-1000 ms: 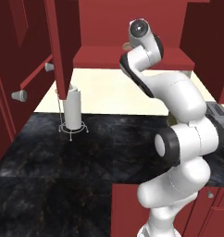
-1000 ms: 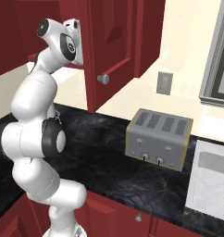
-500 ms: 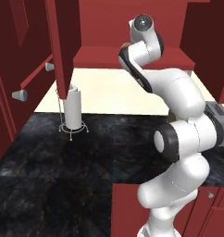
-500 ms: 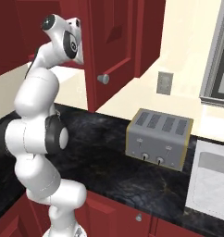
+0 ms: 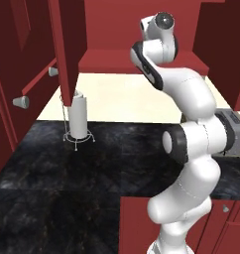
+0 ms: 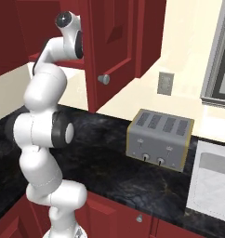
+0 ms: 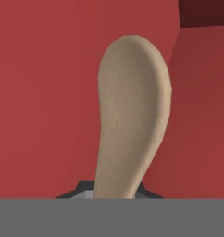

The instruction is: Organize the utensils by type. Pick up the wooden spoons from the counter and place them in the open cabinet. Then pick up the metallic utensils from the counter and place them in the open drawer.

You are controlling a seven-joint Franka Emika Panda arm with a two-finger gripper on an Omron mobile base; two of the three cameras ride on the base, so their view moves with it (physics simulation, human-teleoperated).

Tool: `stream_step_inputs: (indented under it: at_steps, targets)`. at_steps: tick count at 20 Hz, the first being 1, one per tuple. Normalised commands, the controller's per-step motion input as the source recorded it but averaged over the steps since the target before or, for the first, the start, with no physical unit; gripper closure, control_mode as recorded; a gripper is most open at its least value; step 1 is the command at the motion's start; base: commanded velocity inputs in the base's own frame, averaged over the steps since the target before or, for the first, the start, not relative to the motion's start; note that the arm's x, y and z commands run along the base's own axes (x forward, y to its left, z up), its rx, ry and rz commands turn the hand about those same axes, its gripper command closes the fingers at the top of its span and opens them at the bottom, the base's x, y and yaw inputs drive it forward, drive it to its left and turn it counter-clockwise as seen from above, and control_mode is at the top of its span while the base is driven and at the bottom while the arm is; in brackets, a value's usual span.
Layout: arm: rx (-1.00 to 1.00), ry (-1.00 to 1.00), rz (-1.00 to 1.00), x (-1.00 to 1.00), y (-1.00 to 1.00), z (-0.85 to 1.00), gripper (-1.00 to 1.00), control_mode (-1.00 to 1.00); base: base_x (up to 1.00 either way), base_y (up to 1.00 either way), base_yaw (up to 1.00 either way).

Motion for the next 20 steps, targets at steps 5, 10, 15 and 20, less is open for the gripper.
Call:
stream_step_inputs:
  at_steps: [5,10,15,20]
  targets:
    - [0.00,0.01,0.08,0.29,-0.02,-0.11,1.00,-1.00,0.00,0.00,0.00]
    - [0.00,0.08,0.06,0.21,0.00,-0.36,-1.00,-1.00,0.00,0.00,0.00]
    - [0.00,0.09,0.03,0.09,0.00,-0.27,-1.00,-1.00,0.00,0.00,0.00]
    - [0.00,0.08,0.02,-0.06,-0.04,-0.27,-1.00,-1.00,0.00,0.00,0.00]
